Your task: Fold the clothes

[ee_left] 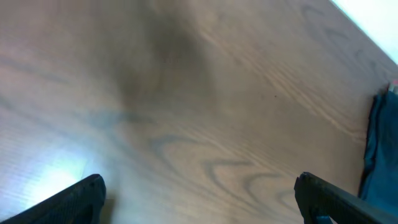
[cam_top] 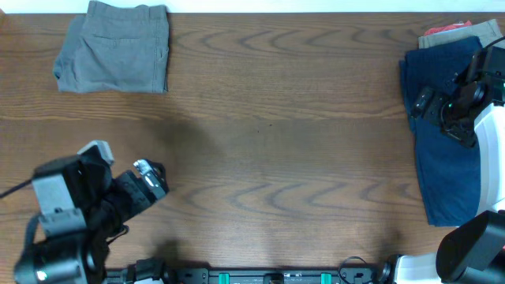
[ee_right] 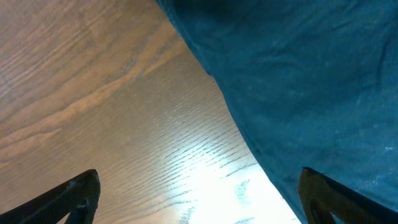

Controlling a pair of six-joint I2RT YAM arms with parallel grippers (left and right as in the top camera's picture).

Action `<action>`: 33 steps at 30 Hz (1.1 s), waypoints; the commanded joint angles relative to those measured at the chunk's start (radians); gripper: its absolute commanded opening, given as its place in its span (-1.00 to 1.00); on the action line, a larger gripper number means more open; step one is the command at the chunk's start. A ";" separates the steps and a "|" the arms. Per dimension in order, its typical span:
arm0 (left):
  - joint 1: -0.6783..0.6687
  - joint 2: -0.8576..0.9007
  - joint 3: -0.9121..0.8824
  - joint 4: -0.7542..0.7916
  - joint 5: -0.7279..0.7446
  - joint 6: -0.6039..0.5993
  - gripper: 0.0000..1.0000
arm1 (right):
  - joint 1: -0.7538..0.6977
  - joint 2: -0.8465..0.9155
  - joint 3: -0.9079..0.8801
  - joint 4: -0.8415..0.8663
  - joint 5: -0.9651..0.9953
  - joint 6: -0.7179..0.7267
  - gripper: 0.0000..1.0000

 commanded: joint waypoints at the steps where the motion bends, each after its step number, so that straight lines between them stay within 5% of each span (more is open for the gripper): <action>1: -0.073 -0.098 -0.113 0.095 -0.079 0.014 0.96 | -0.005 0.001 0.005 0.000 0.006 -0.012 0.98; 16: -0.140 -0.579 -0.793 0.874 -0.158 0.014 0.95 | -0.005 0.001 0.005 0.000 0.006 -0.012 0.98; 26: -0.140 -0.660 -1.032 1.147 -0.159 0.029 0.95 | -0.005 0.001 0.005 0.000 0.006 -0.012 0.98; 33: -0.140 -0.754 -1.126 1.200 -0.207 0.028 0.96 | -0.005 0.001 0.005 0.000 0.006 -0.012 0.98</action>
